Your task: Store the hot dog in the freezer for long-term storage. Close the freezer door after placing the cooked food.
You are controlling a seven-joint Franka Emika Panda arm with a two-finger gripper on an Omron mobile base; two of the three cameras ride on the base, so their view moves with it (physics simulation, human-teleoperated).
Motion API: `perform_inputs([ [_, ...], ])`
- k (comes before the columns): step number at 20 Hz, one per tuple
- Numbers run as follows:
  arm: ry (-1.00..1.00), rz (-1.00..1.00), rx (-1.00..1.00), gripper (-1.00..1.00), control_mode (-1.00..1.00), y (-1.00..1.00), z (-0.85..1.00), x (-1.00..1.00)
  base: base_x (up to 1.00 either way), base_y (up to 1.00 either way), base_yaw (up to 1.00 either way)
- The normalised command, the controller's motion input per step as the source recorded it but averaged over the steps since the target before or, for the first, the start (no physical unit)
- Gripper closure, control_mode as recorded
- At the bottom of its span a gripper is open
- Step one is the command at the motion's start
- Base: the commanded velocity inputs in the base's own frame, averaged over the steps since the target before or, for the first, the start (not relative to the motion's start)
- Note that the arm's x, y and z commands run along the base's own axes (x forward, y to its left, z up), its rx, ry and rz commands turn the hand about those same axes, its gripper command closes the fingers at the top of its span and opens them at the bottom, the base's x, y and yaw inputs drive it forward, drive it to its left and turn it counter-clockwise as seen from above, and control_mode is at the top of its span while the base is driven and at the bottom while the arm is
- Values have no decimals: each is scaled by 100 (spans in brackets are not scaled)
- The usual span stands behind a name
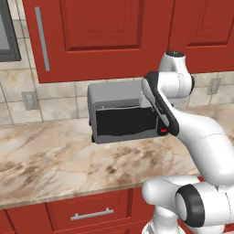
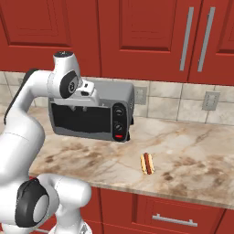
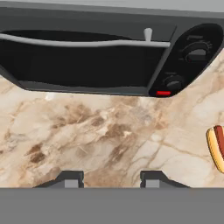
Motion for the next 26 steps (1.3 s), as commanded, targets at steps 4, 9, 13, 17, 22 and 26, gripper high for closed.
perform_inputs([
  [4, 0, 0, 0, -100, -100, -7, 0, -14, 0, 0, 0],
  [9, 0, -2, 0, -100, -100, -37, -34, -67, 0, 0, 0],
  [13, 1, -4, 0, -100, -100, -38, -42, -55, 0, 0, 0],
  [17, 8, -2, 0, -100, -100, -54, -31, -15, 0, 0, 0],
  [22, 17, 0, 0, -100, -100, -57, -19, 5, 0, 0, 0],
  [26, 15, 0, 0, -100, -100, -56, -29, 3, 0, 0, 0],
])
